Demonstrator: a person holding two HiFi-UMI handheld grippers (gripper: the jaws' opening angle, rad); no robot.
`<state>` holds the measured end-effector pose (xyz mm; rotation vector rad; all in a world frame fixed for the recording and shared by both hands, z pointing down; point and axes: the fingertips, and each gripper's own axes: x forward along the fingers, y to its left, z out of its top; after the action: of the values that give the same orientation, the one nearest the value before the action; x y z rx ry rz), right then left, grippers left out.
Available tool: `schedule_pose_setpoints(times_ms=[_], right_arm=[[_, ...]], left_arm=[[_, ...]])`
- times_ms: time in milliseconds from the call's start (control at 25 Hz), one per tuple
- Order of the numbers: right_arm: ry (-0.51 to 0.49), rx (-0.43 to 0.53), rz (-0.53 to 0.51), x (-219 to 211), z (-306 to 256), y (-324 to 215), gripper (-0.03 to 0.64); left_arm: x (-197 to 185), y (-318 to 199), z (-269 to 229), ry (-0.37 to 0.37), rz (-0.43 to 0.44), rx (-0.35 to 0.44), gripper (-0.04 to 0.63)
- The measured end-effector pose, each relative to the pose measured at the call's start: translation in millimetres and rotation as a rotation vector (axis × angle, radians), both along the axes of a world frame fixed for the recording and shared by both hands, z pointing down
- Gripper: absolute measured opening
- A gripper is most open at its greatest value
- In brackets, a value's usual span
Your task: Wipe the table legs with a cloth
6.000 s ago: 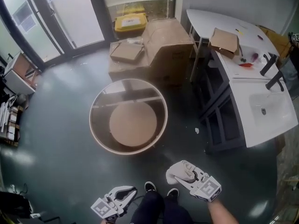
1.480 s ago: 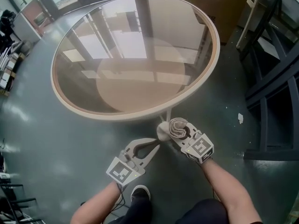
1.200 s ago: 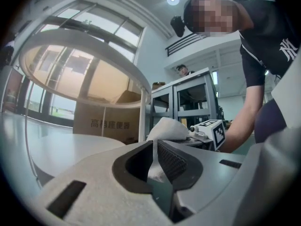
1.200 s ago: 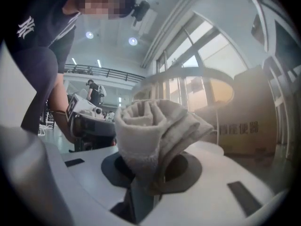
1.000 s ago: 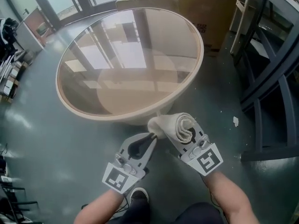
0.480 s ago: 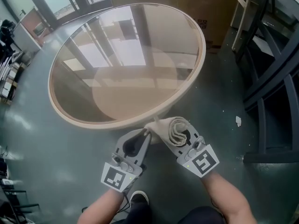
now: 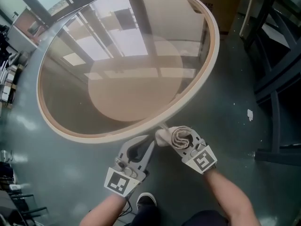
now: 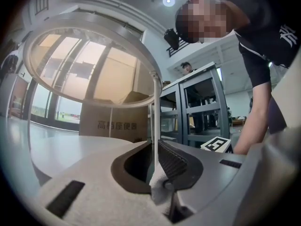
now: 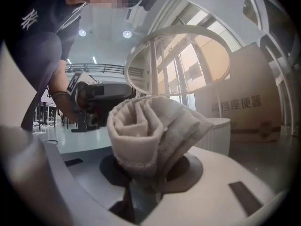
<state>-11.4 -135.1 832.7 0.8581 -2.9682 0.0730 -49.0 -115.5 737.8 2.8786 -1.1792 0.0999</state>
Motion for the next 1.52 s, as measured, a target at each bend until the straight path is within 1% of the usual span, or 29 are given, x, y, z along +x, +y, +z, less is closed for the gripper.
schedule_pose_setpoints(times_ms=[120,240,360,440,520,560,680,800,920,1000,1080,1200,1280,1520], right_arm=[[0.04,-0.05,-0.003,-6.6,31.6,-3.5,0.123],[0.073,-0.102,-0.012,-14.5,49.8,-9.6,0.135],[0.092,-0.138,-0.016,-17.6,52.8,-10.1,0.132],[0.1,-0.17,-0.003,-13.4,50.5,-5.5,0.132],[0.102,-0.176,0.004,-4.9,41.4,2.5,0.124],[0.095,-0.163,0.002,-0.2,32.7,7.4,0.098],[0.021,-0.083,-0.007,10.8,-18.1,16.5,0.092],[-0.088,0.007,-0.03,12.6,-95.6,15.3,0.091],[-0.177,0.088,-0.055,9.8,-165.6,14.7,0.091],[-0.199,0.132,-0.055,6.9,-198.9,13.5,0.089],[-0.185,0.156,-0.05,3.3,-210.5,10.8,0.089],[-0.157,0.146,-0.047,0.1,-194.3,9.2,0.089],[-0.141,0.122,-0.043,-1.5,-173.6,8.1,0.089],[-0.104,0.025,-0.047,-4.1,-92.7,3.8,0.089]], left_arm=[[-12.7,4.3,7.6,-0.033,0.005,-0.018,0.03],[-26.3,11.2,12.3,-0.074,0.019,-0.039,0.031],[-39.1,21.0,13.9,-0.116,0.028,-0.051,0.029],[-43.8,28.4,13.6,-0.125,0.021,-0.053,0.031],[-44.7,35.3,14.0,-0.13,0.014,-0.061,0.031],[-44.5,38.1,13.6,-0.133,0.012,-0.065,0.031],[-41.3,42.0,5.2,-0.133,0.017,-0.049,0.031],[-35.9,41.7,-14.4,-0.124,0.028,-0.009,0.031],[-33.8,39.1,-43.5,-0.123,0.051,0.06,0.031],[-33.2,37.9,-63.3,-0.118,0.065,0.107,0.031],[-33.5,38.4,-75.0,-0.108,0.074,0.137,0.031],[-32.0,39.7,-74.3,-0.107,0.09,0.163,0.031],[-32.8,38.0,-66.6,-0.121,0.104,0.162,0.031],[-38.8,28.7,-29.7,-0.127,0.12,0.081,0.031]])
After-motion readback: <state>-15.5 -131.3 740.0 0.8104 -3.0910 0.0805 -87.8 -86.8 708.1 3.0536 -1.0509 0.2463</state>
